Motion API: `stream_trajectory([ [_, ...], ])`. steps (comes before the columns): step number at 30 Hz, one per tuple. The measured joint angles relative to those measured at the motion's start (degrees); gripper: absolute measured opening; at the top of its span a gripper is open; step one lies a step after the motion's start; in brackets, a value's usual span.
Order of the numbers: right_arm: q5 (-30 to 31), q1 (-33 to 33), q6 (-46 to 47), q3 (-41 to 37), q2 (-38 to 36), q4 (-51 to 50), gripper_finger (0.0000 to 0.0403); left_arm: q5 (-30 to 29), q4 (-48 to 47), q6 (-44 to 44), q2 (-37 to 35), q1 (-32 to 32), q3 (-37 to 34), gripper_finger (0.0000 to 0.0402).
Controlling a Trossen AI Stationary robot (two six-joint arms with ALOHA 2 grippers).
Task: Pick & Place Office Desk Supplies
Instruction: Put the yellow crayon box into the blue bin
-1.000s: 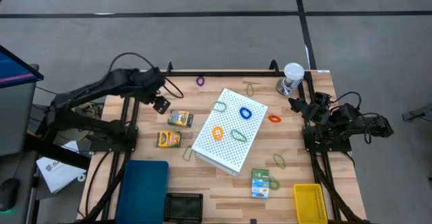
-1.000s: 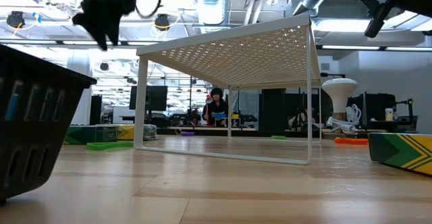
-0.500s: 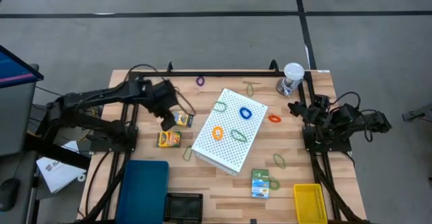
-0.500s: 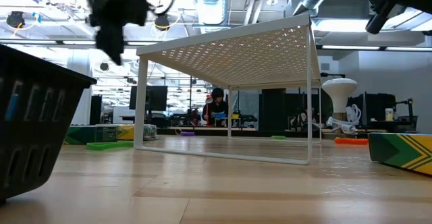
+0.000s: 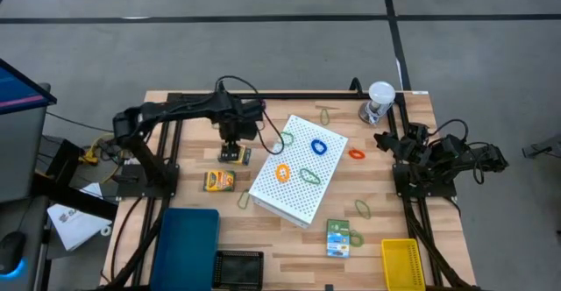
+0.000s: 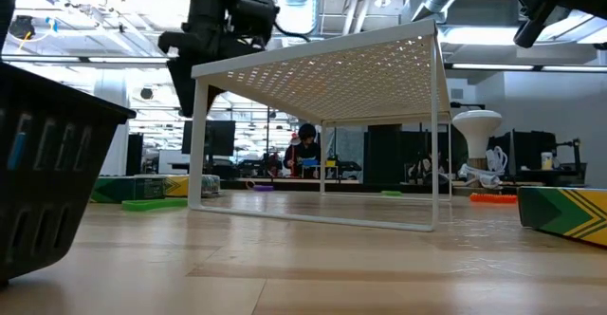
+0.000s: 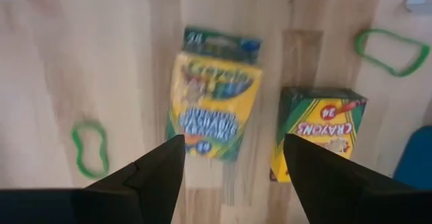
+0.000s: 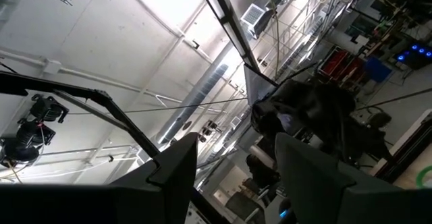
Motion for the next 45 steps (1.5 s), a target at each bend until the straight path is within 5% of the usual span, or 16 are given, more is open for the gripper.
stream_trajectory([
  [9, 0.08, 0.0, -0.41, 0.0, 0.0, -0.02, 0.0195, -0.25, 9.45, 5.56, 5.59, 2.18, 0.53, 0.0238],
  [17, 0.11, 0.0, -0.39, 0.0, 0.0, -0.2, 0.0195, 11.1, 11.03, 8.95, 5.99, 8.19, -0.12, 0.0204],
  [28, 0.13, 0.0, -0.32, 0.0, 0.0, -0.33, 0.0195, 11.3, 10.72, 12.54, 5.99, 12.63, -5.33, 0.0204],
  [45, 0.74, -0.04, 0.93, 0.0, 0.0, -1.08, 0.0195, 14.29, 22.43, 11.08, 5.97, 12.96, -12.89, 0.0181],
])
